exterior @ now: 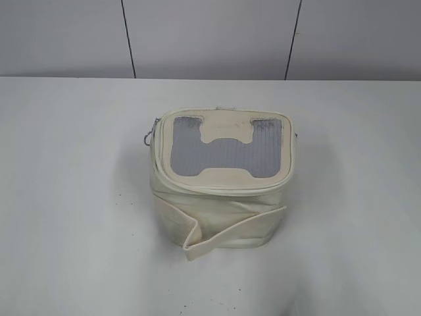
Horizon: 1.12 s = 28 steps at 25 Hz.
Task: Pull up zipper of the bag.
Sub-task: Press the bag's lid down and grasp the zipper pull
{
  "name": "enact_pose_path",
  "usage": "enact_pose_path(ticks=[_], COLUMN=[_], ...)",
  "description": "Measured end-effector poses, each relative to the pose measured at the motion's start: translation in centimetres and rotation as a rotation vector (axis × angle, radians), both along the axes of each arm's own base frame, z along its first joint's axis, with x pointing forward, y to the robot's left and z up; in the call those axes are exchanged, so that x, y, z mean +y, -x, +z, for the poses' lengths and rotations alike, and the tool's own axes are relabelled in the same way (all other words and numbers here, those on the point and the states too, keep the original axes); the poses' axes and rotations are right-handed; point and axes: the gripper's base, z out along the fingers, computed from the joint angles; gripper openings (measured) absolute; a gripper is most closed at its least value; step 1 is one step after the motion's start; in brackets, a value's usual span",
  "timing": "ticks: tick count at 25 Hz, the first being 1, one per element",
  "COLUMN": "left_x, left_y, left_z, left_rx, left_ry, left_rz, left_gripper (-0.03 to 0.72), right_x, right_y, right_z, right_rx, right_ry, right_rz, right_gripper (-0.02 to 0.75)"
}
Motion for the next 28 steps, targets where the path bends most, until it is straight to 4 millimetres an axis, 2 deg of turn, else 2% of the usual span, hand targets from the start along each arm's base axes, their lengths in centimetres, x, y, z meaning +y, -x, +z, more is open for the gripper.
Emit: enact_pose_path(ticks=[2, 6, 9, 12, 14, 17, 20, 23, 28], left_x=[-0.6, -1.8, -3.0, -4.3, -5.0, -5.8, -6.5, -7.0, -7.5], left_y=[-1.3, -5.2, -8.3, -11.5, -13.6, -15.8, -17.8, -19.9, -22.7], left_z=[0.4, 0.7, -0.1, -0.9, -1.7, -2.0, -2.2, -2.3, -2.5], left_rx=[0.007, 0.088, 0.208, 0.303, 0.355, 0.401, 0.438, 0.475, 0.478], left_ry=[0.067, 0.177, 0.231, 0.260, 0.263, 0.251, 0.198, 0.184, 0.146], left_rz=[-0.022, -0.060, -0.134, -0.228, -0.285, -0.374, -0.492, -0.560, -0.624], left_gripper=[0.255, 0.255, 0.256, 0.255, 0.255, 0.255, 0.255, 0.255, 0.300], right_x=[0.3, 1.1, 2.0, 3.1, 4.0, 5.2, 6.4, 7.8, 9.9], right_y=[-1.3, -4.5, -6.6, -9.5, -12.1, -16.1, -19.7, -23.4, -28.7], right_z=[0.6, 1.7, 3.0, 4.2, 4.8, 5.6, 7.1, 7.7, 7.0], right_rx=[0.018, 0.067, 0.091, 0.164, 0.221, 0.270, 0.255, 0.256, 0.315], right_ry=[0.014, 0.022, 0.014, 0.024, 0.047, 0.083, 0.123, 0.149, 0.164], right_rz=[0.037, 0.161, 0.251, 0.323, 0.358, 0.412, 0.494, 0.578, 0.717], right_gripper=[0.498, 0.498, 0.498, 0.498, 0.498, 0.498, 0.498, 0.498, 0.498])
